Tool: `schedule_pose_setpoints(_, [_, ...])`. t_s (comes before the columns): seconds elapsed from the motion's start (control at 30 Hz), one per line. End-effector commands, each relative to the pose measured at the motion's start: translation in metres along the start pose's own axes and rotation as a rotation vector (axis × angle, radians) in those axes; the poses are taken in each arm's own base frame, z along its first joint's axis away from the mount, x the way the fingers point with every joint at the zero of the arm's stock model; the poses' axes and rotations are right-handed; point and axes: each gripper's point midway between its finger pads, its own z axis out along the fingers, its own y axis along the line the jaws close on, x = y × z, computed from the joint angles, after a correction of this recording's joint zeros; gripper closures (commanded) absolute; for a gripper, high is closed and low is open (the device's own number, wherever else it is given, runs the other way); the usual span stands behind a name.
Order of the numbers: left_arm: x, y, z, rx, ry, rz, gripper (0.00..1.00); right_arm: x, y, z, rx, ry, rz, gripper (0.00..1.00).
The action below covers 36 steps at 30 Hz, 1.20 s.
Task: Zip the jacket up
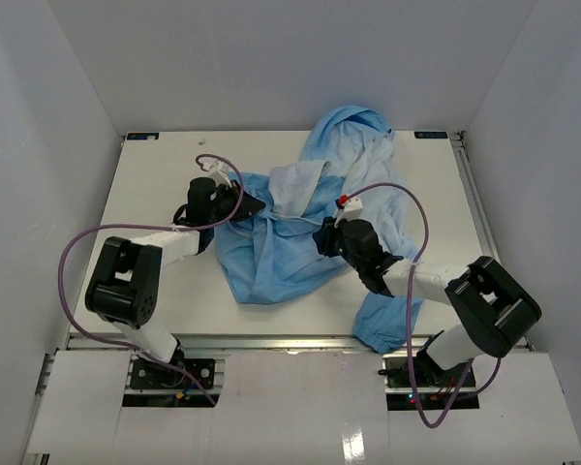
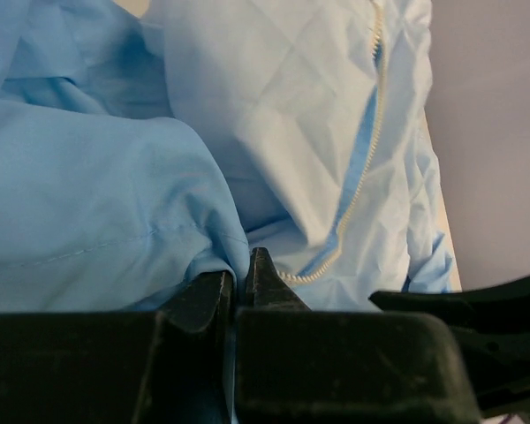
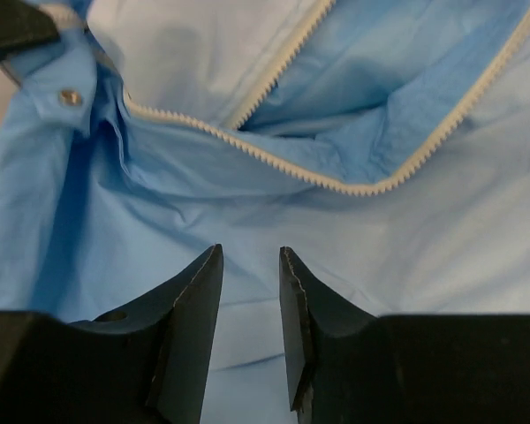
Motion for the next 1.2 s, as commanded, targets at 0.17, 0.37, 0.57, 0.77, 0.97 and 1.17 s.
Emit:
schedule_pose_setpoints(0.17, [0.046,-0.001,-0.101,-0.112,0.048,0.137,1.0,-0.112,0.003,-0.002,-0.02,-0.204,0.044,0.39])
schedule_pose_setpoints(0.37, [0.094,0.002,-0.132,-0.016,0.015,0.067,1.0,-0.119,0.018,0.035,-0.089,-0.126,0.107,0.27])
schedule_pose_setpoints(0.57, [0.118,0.01,-0.145,0.003,0.004,0.016,1.0,-0.09,0.005,0.068,-0.023,-0.053,0.142,0.25])
schedule_pose_setpoints(0.77, [0.138,0.018,-0.152,0.004,0.015,-0.034,1.0,-0.064,0.004,0.093,-0.039,-0.006,0.132,0.25])
schedule_pose_setpoints(0.97, [0.141,0.017,-0.155,0.029,0.002,-0.036,1.0,-0.075,0.008,0.108,-0.072,-0.058,0.07,0.65])
schedule_pose_setpoints(1.17, [0.143,0.019,-0.159,0.026,-0.025,-0.041,1.0,-0.145,0.01,0.105,-0.088,-0.221,0.007,0.92])
